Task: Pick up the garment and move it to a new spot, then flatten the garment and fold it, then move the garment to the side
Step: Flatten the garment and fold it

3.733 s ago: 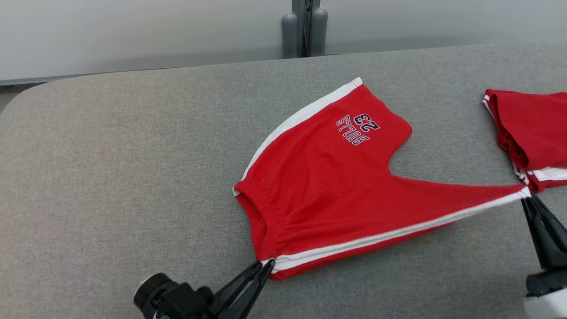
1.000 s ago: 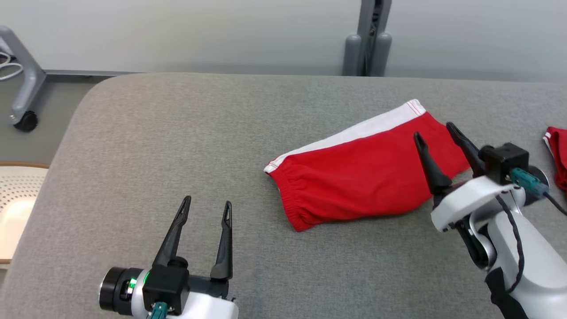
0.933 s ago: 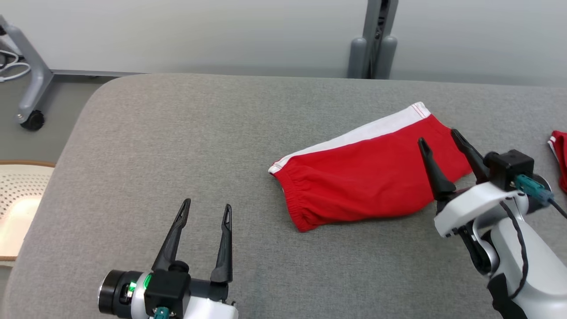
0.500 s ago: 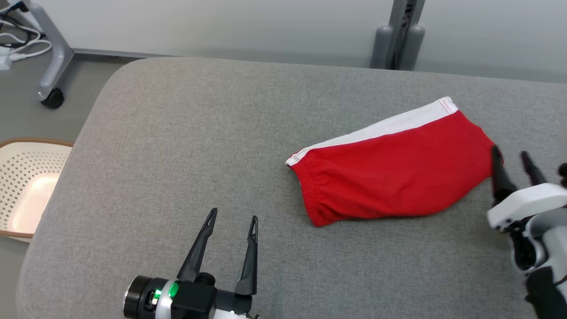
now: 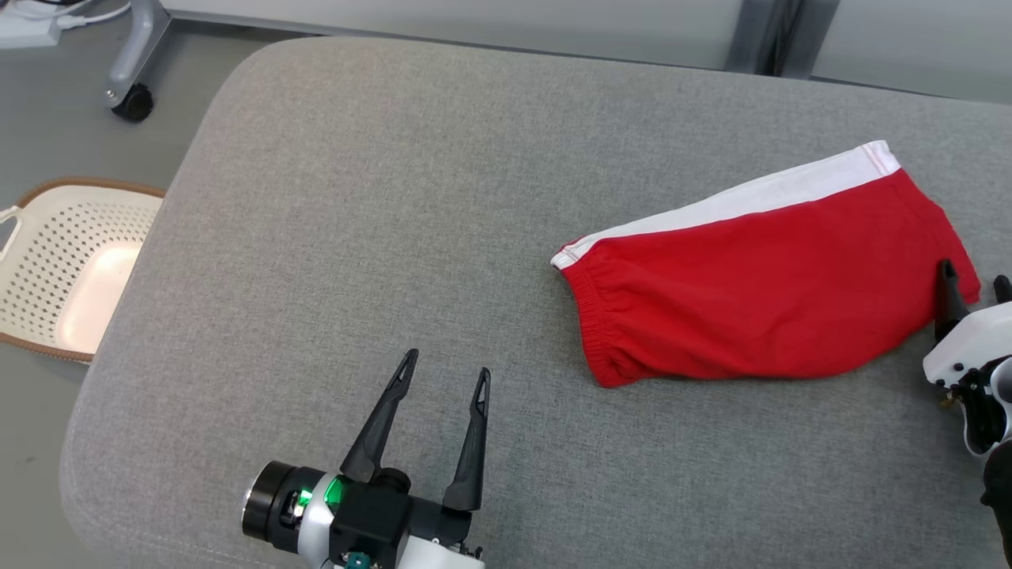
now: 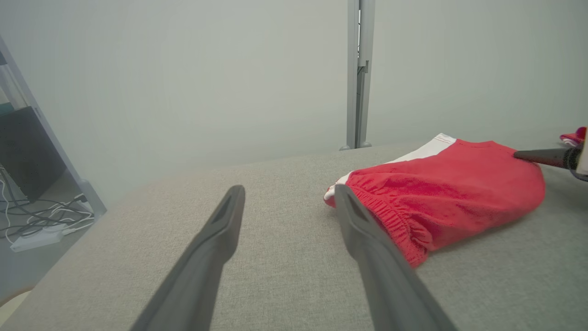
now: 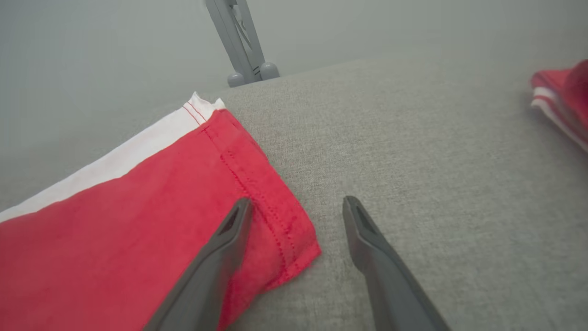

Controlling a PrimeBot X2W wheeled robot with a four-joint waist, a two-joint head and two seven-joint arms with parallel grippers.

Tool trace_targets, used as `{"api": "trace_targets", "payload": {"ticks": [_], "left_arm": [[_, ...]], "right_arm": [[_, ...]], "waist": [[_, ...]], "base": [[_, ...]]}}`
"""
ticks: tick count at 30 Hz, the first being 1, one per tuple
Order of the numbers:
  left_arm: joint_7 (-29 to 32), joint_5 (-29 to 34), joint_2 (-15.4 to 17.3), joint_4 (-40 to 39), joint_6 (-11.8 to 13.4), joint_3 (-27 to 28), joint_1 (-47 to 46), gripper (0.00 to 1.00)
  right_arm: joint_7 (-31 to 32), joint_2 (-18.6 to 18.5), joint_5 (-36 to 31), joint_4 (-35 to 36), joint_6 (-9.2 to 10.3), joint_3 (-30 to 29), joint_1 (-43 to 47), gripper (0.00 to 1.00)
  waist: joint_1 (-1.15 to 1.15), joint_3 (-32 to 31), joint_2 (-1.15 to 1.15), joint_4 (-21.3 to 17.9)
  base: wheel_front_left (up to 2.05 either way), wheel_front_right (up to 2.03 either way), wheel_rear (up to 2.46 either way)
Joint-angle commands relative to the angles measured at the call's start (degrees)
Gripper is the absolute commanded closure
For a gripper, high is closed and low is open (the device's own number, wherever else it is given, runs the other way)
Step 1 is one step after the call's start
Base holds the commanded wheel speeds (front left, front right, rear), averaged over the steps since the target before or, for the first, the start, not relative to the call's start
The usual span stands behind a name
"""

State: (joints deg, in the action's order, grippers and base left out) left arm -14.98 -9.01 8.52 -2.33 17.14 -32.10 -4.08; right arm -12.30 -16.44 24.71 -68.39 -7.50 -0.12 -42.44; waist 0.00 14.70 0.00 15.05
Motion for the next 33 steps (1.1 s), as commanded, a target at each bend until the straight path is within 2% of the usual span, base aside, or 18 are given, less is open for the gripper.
{"api": "trace_targets", "payload": {"ticks": [1,3,4,5,6,7,10,12,13,14,20,28,33], "left_arm": [[-0.2,0.5,0.1,0.2,-0.4,0.1,-1.2,0.0],[-0.2,0.8,-0.1,0.3,-0.6,0.0,-1.5,0.0],[-0.2,1.1,-0.1,0.4,-0.7,0.0,-1.5,0.0],[-0.2,1.3,-0.2,0.5,-0.8,-0.1,-1.5,0.0],[-0.2,1.3,-0.2,0.6,-0.8,-0.1,-1.6,0.0],[-0.2,1.4,-0.3,0.7,-1.0,-0.1,-1.7,0.0],[-0.2,1.6,-0.3,1.0,-1.2,0.0,-2.0,0.0],[-0.2,1.7,-0.2,1.1,-1.4,0.0,-2.3,0.0],[-0.2,1.7,-0.2,1.1,-1.4,0.0,-2.3,0.0],[-0.2,1.8,-0.2,1.2,-1.4,0.0,-2.3,0.0],[-0.2,1.9,0.3,1.2,-1.8,0.4,-2.3,0.0],[-0.2,1.4,0.7,1.0,-1.9,0.7,-1.2,0.0],[-0.2,1.6,0.5,1.5,-2.6,0.3,-2.0,0.0]], "right_arm": [[-0.1,-0.2,-0.7,-0.7,0.02,0.4,-1.0,0.0],[-0.1,0.2,-1.5,-2.0,0.02,1.0,-1.6,0.03],[-0.1,0.5,-1.6,-2.4,0.02,1.0,-1.7,0.16],[-0.1,0.7,-1.7,-2.9,0.02,1.0,-1.8,0.34],[0.1,0.9,-1.9,-3.3,0.02,1.1,-1.9,0.34],[0.4,1.2,-2.0,-3.8,0.02,1.0,-1.9,0.53],[1.3,1.6,-2.4,-4.7,0.02,0.9,-1.7,0.55],[1.2,2.0,-2.3,-5.0,0.02,1.0,-1.4,0.72],[1.2,2.0,-2.3,-5.0,0.02,1.0,-1.4,0.72],[1.0,2.1,-2.4,-5.0,0.02,1.0,-1.4,1.0],[-1.7,2.1,-1.6,-4.2,0.03,0.7,-0.8,1.0],[-3.0,3.9,0.1,2.3,0.02,2.2,3.3,1.0],[-3.0,3.4,1.2,5.4,0.02,3.7,5.6,1.0]], "waist": [[0.0,0.6,0.0,0.4],[0.0,1.1,0.0,0.5],[0.0,1.2,0.0,0.5],[0.0,1.3,0.0,0.5],[0.0,1.4,0.0,0.6],[0.0,1.4,0.0,0.5],[0.0,1.2,0.0,0.4],[0.0,1.1,0.0,0.2],[0.0,1.1,0.0,0.2],[0.0,0.9,0.0,0.1],[0.0,-0.3,0.0,-1.5],[0.0,-2.2,0.0,-6.0],[0.0,-2.8,0.0,-7.6]], "base": [[0.0,0.0,0.0],[0.0,0.0,0.0],[0.0,0.0,0.0],[0.0,0.0,0.0],[0.0,0.0,0.0],[0.0,0.0,0.0],[0.0,0.0,0.0],[0.0,0.0,0.0],[0.0,0.0,0.0],[0.0,0.0,0.0],[0.0,0.0,0.0],[0.0,0.0,0.0],[0.0,0.0,0.0]]}}
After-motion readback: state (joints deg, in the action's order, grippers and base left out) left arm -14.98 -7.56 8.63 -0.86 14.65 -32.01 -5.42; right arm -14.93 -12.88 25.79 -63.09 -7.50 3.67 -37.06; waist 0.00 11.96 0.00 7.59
